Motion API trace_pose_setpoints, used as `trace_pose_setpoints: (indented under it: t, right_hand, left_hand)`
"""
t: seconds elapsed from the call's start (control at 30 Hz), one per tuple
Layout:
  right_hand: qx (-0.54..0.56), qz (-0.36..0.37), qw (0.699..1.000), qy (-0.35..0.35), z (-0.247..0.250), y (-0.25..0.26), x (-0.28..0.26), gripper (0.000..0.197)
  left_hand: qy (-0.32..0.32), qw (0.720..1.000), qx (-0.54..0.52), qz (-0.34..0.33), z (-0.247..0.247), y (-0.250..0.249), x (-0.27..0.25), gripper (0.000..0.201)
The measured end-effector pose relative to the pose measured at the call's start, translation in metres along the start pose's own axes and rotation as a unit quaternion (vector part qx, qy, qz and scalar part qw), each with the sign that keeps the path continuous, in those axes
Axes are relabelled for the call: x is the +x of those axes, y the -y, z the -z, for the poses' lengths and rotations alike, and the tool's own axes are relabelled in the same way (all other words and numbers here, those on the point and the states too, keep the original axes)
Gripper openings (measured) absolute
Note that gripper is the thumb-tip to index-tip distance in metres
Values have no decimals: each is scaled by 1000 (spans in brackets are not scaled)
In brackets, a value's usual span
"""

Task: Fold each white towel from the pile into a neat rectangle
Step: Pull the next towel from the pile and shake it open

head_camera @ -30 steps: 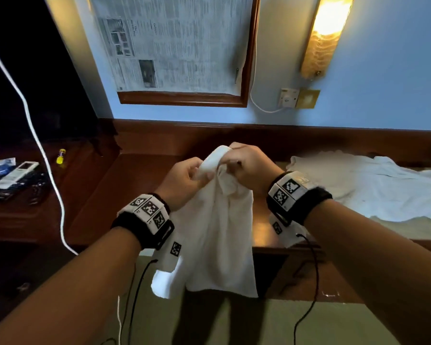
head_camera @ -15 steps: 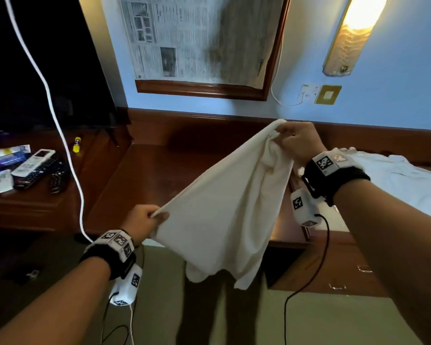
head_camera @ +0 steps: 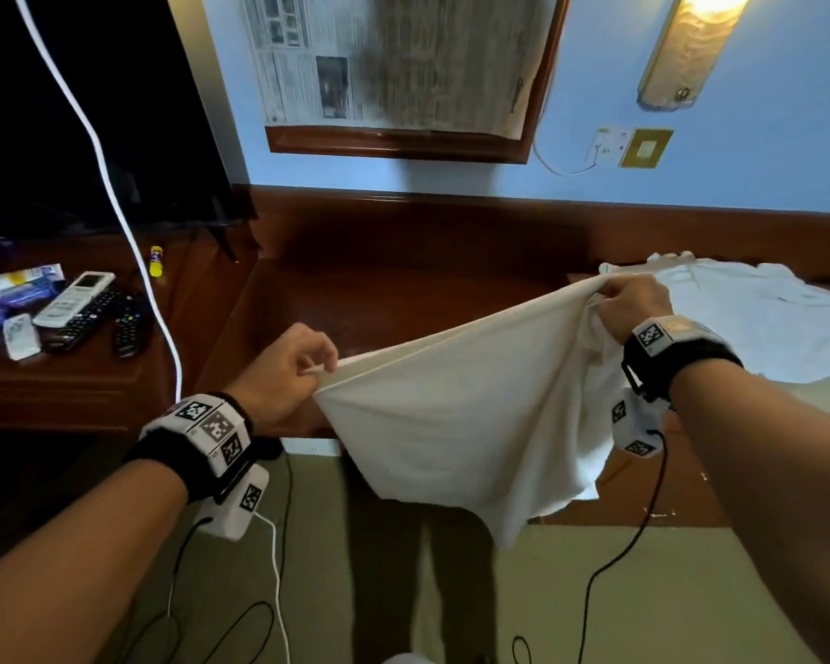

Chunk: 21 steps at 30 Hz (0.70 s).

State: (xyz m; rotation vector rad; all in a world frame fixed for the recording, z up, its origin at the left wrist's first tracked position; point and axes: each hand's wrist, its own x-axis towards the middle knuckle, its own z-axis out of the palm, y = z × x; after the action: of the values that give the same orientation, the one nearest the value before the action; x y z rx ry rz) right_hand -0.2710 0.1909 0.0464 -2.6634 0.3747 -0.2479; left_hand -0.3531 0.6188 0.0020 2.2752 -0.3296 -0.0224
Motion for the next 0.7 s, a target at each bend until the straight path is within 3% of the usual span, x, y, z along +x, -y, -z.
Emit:
trace_pose_setpoints:
  t: [0.03, 0.1, 0.17, 0.2, 0.27, 0.33, 0.43, 0.53, 0.7]
  right_hand:
    - [0, -14, 1000, 1, -1, 0, -3, 31]
    - [13, -33, 999, 3, -3, -2, -8, 31]
    - [22, -43, 999, 13, -7, -1, -16, 32]
    - [24, -41, 999, 21, -10, 0, -20, 32]
    - [23, -30, 999, 31, -17, 1, -27, 31]
    - [28, -17, 999, 44, -26, -1, -33, 31]
    - [64, 8, 996, 68, -41, -5, -43, 26]
    - [94, -6, 993, 74, -53, -18, -53, 14]
    - [81, -108, 991, 9, -63, -68, -73, 19]
  left_hand:
    - [5, 1000, 5, -16, 2, -4, 1, 38]
    - [48, 990, 131, 12, 10, -9, 1, 13]
    - [89, 941, 322, 49, 19, -5, 0, 46]
    - [80, 927, 360, 67, 22, -1, -1, 50]
    - [17, 946, 316, 77, 23, 14, -1, 41]
    - [-106, 976, 174, 72, 20, 30, 0, 27]
    - [-273, 957, 22, 96, 17, 45, 6, 18]
    - [-291, 946, 44, 140, 21, 62, 11, 13]
    - [-281, 917, 57, 279, 37, 116, 2, 26]
